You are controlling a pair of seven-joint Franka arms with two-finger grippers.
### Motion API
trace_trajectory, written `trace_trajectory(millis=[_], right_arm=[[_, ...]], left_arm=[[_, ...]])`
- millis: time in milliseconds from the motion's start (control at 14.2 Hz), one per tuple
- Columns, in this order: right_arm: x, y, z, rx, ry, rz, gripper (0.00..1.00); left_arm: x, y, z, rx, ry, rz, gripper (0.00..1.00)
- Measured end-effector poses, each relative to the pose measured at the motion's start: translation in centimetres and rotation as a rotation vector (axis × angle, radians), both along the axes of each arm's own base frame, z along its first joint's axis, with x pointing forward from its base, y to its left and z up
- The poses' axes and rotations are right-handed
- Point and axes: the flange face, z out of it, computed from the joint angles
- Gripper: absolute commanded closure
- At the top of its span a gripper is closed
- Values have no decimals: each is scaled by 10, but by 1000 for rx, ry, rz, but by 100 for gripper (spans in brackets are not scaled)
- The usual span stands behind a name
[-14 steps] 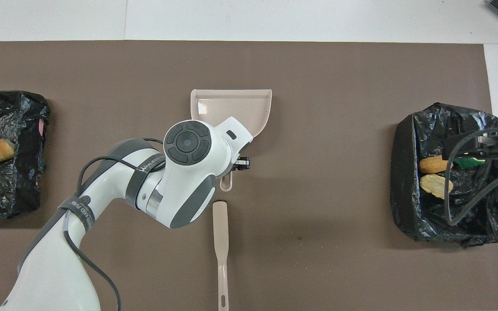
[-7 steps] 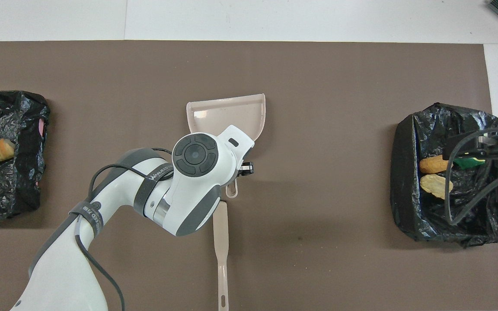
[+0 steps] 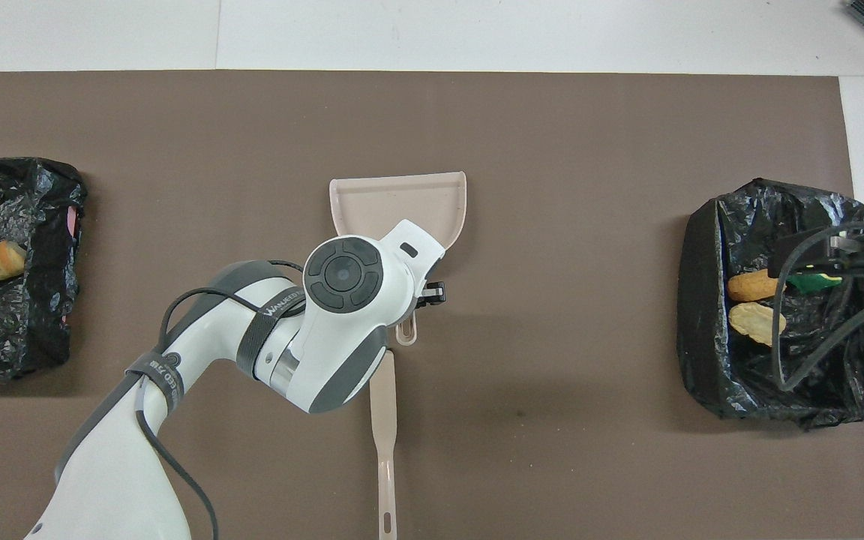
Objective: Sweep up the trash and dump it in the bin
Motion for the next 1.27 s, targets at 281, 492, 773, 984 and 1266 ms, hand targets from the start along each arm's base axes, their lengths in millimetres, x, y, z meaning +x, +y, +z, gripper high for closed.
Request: trace_trajectory(millis=[281, 492, 773, 984, 1266], right_arm=[[0, 0, 0, 0, 0, 0, 0], [0, 0, 0, 0, 0, 0, 0], [0, 0, 0, 0, 0, 0, 0], [0, 0, 0, 0, 0, 0, 0], [0, 0, 0, 0, 0, 0, 0]], left_arm=[[18, 15, 28, -9, -33, 36, 0], [40, 41, 62, -16, -60, 85, 0], [56, 86, 115, -22, -115, 122, 0], [58, 131, 153, 8, -134, 92, 0], [62, 201, 178, 64, -114, 21, 0]])
